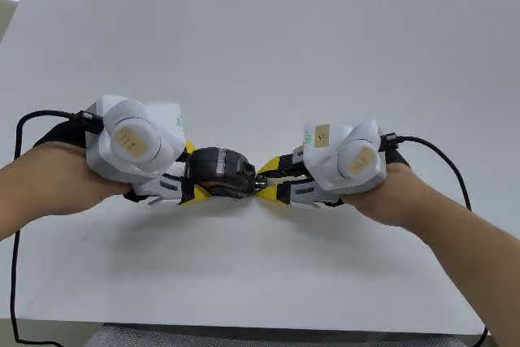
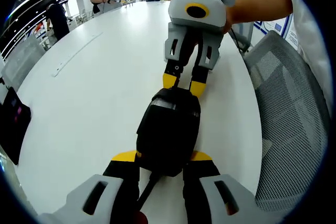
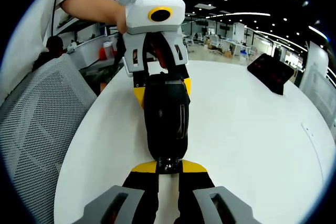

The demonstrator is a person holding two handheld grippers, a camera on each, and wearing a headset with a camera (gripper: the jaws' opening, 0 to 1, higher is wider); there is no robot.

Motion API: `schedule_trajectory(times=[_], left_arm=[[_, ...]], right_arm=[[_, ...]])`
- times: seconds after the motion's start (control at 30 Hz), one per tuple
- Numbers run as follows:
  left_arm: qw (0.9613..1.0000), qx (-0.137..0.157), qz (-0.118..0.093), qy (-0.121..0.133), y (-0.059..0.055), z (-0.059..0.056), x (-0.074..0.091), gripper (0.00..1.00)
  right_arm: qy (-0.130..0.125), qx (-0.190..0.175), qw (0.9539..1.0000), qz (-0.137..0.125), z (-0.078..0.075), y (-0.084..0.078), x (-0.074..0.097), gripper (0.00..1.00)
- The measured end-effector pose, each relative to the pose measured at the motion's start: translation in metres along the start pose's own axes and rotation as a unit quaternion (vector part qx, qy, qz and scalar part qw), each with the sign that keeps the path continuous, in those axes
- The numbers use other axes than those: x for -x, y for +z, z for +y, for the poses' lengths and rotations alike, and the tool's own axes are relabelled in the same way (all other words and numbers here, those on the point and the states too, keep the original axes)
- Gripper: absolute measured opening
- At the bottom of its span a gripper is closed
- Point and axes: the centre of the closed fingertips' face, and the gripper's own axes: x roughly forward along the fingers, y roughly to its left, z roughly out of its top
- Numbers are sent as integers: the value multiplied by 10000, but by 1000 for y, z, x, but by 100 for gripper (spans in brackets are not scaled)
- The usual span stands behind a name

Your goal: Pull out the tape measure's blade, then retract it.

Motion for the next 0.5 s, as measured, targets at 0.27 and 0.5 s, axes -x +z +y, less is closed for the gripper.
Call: schedule_trajectory(times=[0.27, 0.5], left_arm=[[10000, -32, 31, -29, -1, 0, 0, 26], [10000, -40, 53, -33, -1, 0, 0, 26]], right_arm=[[-2, 28, 10000, -23, 1, -1, 4, 9], [-32, -21, 10000, 3, 1, -10, 15, 9]])
